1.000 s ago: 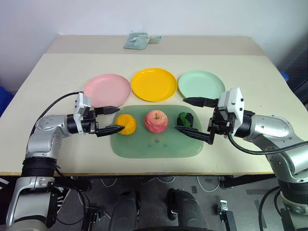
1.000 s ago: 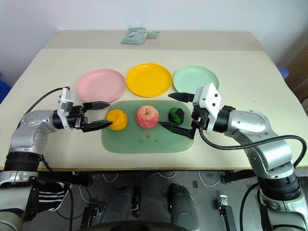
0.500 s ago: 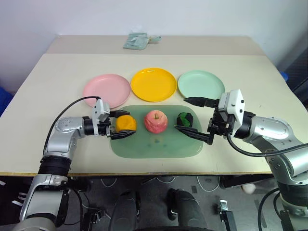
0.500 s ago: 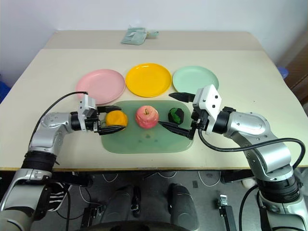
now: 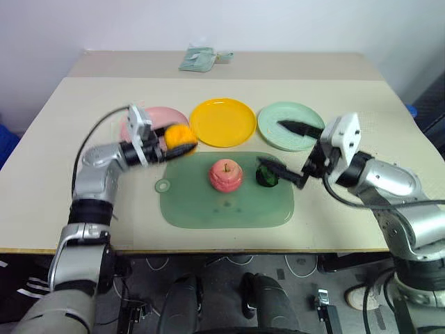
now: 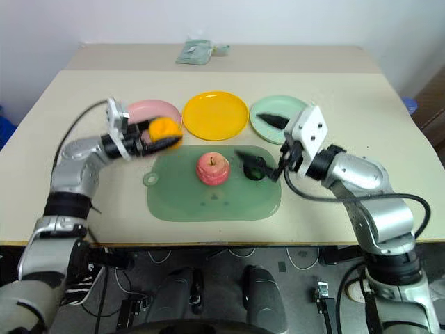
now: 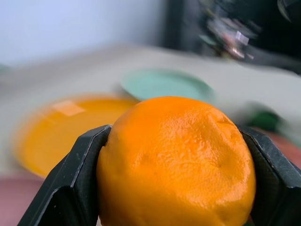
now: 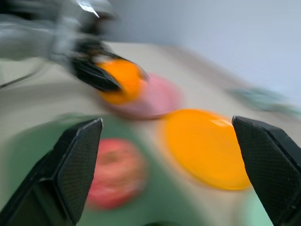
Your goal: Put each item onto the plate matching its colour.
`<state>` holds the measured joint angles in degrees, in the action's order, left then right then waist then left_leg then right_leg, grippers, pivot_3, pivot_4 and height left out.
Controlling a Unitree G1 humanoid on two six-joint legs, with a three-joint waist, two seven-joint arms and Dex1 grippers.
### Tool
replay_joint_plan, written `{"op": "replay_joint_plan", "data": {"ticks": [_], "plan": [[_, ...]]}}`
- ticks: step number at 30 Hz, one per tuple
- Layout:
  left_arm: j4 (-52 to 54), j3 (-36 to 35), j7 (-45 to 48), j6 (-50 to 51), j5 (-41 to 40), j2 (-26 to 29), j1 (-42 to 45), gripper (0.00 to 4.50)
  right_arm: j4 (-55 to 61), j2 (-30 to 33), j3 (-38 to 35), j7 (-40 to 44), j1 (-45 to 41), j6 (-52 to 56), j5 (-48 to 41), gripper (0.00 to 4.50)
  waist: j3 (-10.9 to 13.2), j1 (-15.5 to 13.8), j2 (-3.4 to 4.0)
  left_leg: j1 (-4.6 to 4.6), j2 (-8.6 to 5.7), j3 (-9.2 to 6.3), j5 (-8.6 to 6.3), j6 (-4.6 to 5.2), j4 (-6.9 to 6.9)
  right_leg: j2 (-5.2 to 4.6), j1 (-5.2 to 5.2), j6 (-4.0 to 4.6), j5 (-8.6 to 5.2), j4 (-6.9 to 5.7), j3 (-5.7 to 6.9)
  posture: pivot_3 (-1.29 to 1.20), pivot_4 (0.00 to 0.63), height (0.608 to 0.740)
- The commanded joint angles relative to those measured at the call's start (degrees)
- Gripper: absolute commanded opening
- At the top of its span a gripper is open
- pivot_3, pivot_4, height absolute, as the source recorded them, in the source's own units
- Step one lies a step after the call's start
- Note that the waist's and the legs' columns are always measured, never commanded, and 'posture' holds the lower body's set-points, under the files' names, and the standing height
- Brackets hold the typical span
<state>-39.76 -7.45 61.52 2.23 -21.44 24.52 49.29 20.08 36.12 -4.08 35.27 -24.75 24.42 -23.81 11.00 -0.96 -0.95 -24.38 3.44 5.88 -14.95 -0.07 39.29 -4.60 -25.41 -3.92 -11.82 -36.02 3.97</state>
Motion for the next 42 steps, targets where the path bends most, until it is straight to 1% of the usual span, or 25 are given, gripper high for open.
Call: {"op": "replay_joint_plan", "data": {"ticks": [1,4,7,11,14,16,17,20,22,24,25,28,29,30,32,34,37,40,42], "plan": [[-10.2,-0.2,-9.9,-7.0,4.2,-4.2,7.7,3.28,-3.7,-1.1,0.6,-5.0,-2.9,-2.7,6.4,4.50,0.0,0.0,-0.02,-0.02,-0.01,0.00,0.00,0.00,0.00,0.00,0.00,-0.02,0.00,0.03,0.00,0.00,0.150,0.740],[-20.3,1.5,-16.5,-12.5,9.0,-7.9,14.0,3.28,-5.1,-2.8,0.5,-7.1,-4.2,-1.8,7.7,4.50,0.0,0.2,-0.02,-0.04,-0.07,0.03,-0.04,0.07,-0.06,-0.04,-0.01,-0.16,0.02,0.04,-0.01,0.00,0.150,0.740],[-28.2,0.5,-22.7,-14.0,10.4,-11.9,19.4,3.28,-4.8,-4.9,0.1,-9.8,-4.8,0.3,8.1,4.50,0.0,0.3,-0.03,-0.07,-0.09,0.04,-0.06,0.09,-0.11,-0.03,-0.03,-0.18,0.02,0.10,0.00,0.00,0.150,0.740],[-33.6,0.9,-28.6,-14.2,13.3,-15.1,22.3,3.28,-2.1,-4.6,1.0,-9.1,-3.0,0.3,8.9,4.50,0.0,0.5,-0.03,-0.05,-0.08,0.04,-0.06,0.10,-0.13,-0.02,-0.06,-0.18,0.02,0.08,-0.01,0.00,0.150,0.740],[-35.0,0.5,-30.4,-13.4,14.1,-16.5,23.1,3.28,0.8,-4.7,-0.1,-8.1,-2.0,1.6,6.9,4.50,0.0,0.7,-0.03,-0.04,-0.06,0.03,-0.06,0.10,-0.13,-0.02,-0.06,-0.18,0.01,0.06,-0.01,0.00,0.150,0.740],[-35.5,0.0,-30.1,-12.0,14.2,-17.3,23.1,4.21,1.8,-4.4,-0.5,-8.1,-1.5,2.1,6.9,4.50,0.0,0.6,-0.03,-0.04,-0.06,0.01,-0.06,0.09,-0.12,-0.03,-0.06,-0.18,0.01,0.05,-0.01,0.00,0.150,0.740],[-35.6,0.5,-31.6,-12.8,15.1,-17.3,23.0,4.49,2.2,-4.2,-0.7,-8.0,-1.1,2.2,6.9,4.50,0.0,0.5,-0.03,-0.05,-0.06,0.01,-0.06,0.10,-0.12,-0.03,-0.06,-0.18,0.02,0.05,-0.01,0.00,0.150,0.740],[-35.2,-0.7,-30.9,-14.4,14.5,-17.6,23.0,4.49,2.9,-3.9,-1.6,-7.8,-0.4,2.7,6.6,4.50,0.0,0.4,-0.03,-0.05,-0.07,0.01,-0.06,0.09,-0.10,-0.04,-0.06,-0.18,0.02,0.05,-0.01,0.00,0.150,0.740],[-34.8,-0.2,-30.2,-17.3,15.7,-17.2,23.0,4.49,3.0,-3.8,-1.8,-7.5,-0.4,2.7,6.4,4.50,0.0,0.4,-0.03,-0.05,-0.06,0.01,-0.06,0.09,-0.10,-0.04,-0.06,-0.17,0.02,0.05,0.00,0.00,0.150,0.740],[-34.1,-3.3,-24.8,-15.8,12.2,-16.8,23.7,4.49,3.0,-3.8,-2.0,-7.2,-0.4,2.6,6.3,4.50,0.0,0.4,-0.03,-0.05,-0.06,0.01,-0.06,0.09,-0.10,-0.03,-0.06,-0.17,0.02,0.05,-0.01,0.00,0.150,0.740],[-32.7,-4.9,-16.2,-13.7,9.2,-16.4,23.8,4.49,2.9,-3.8,-2.0,-6.6,-0.5,2.3,5.9,4.50,0.0,0.4,-0.03,-0.05,-0.06,0.01,-0.06,0.09,-0.10,-0.03,-0.06,-0.17,0.02,0.05,-0.01,0.00,0.150,0.740],[-28.1,-6.8,2.8,-11.1,4.2,-14.5,22.4,4.49,3.6,-3.6,-2.5,-4.1,-0.1,2.8,3.6,4.50,0.0,0.5,-0.03,-0.06,-0.06,0.02,-0.06,0.09,-0.10,-0.03,-0.07,-0.16,0.01,0.05,0.00,0.00,0.150,0.740],[-25.1,-6.1,12.0,-6.4,2.3,-12.4,20.6,4.49,5.0,-3.0,-3.0,-1.5,0.9,3.7,0.7,4.50,0.0,0.5,-0.03,-0.06,-0.05,0.02,-0.06,0.09,-0.11,-0.02,-0.08,-0.15,0.01,0.05,0.00,0.00,0.150,0.740],[-21.9,-5.9,18.7,-1.5,0.4,-10.5,18.7,4.49,6.5,-2.0,-3.3,1.3,2.2,4.6,-2.0,4.50,0.0,0.7,-0.03,-0.06,-0.05,0.02,-0.06,0.09,-0.12,-0.02,-0.08,-0.15,0.01,0.06,0.00,0.00,0.150,0.740],[-16.2,-5.0,25.7,5.9,-2.0,-8.2,15.3,4.49,8.6,-0.4,-3.7,4.9,4.0,5.6,-5.4,4.50,0.0,1.3,0.01,-0.03,-0.04,0.01,-0.06,0.09,-0.15,-0.01,-0.07,-0.14,0.00,0.03,-0.01,0.00,0.150,0.740],[-9.5,-2.2,29.5,9.9,-2.3,-6.6,11.1,4.49,9.5,0.8,-4.1,6.6,5.0,6.8,-7.7,4.50,0.0,1.8,0.01,0.00,-0.02,-0.02,-0.06,0.09,-0.15,0.00,-0.05,-0.14,0.00,0.00,-0.01,0.00,0.150,0.740],[-1.7,0.3,30.4,10.7,-1.8,-5.4,5.6,4.49,10.1,2.2,-4.5,7.9,5.9,7.5,-9.4,4.50,0.0,1.4,0.00,-0.01,-0.02,-0.05,-0.05,0.09,-0.07,-0.01,-0.02,-0.14,0.01,-0.02,-0.01,0.00,0.150,0.740],[1.2,2.9,28.0,5.6,1.3,-5.4,2.3,4.49,10.0,3.1,-4.4,8.7,6.0,7.7,-9.8,4.50,0.0,1.2,0.00,-0.03,-0.03,-0.07,-0.05,0.08,0.00,-0.05,0.00,-0.13,0.00,-0.01,-0.01,0.00,0.150,0.740],[1.5,3.9,26.3,2.2,2.3,-6.6,1.0,4.49,10.4,4.7,-3.5,10.4,7.1,7.4,-9.3,4.50,0.0,1.0,0.00,-0.03,-0.04,-0.07,-0.05,0.09,0.00,-0.05,0.00,-0.11,-0.01,0.01,-0.01,0.00,0.150,0.740]]}}
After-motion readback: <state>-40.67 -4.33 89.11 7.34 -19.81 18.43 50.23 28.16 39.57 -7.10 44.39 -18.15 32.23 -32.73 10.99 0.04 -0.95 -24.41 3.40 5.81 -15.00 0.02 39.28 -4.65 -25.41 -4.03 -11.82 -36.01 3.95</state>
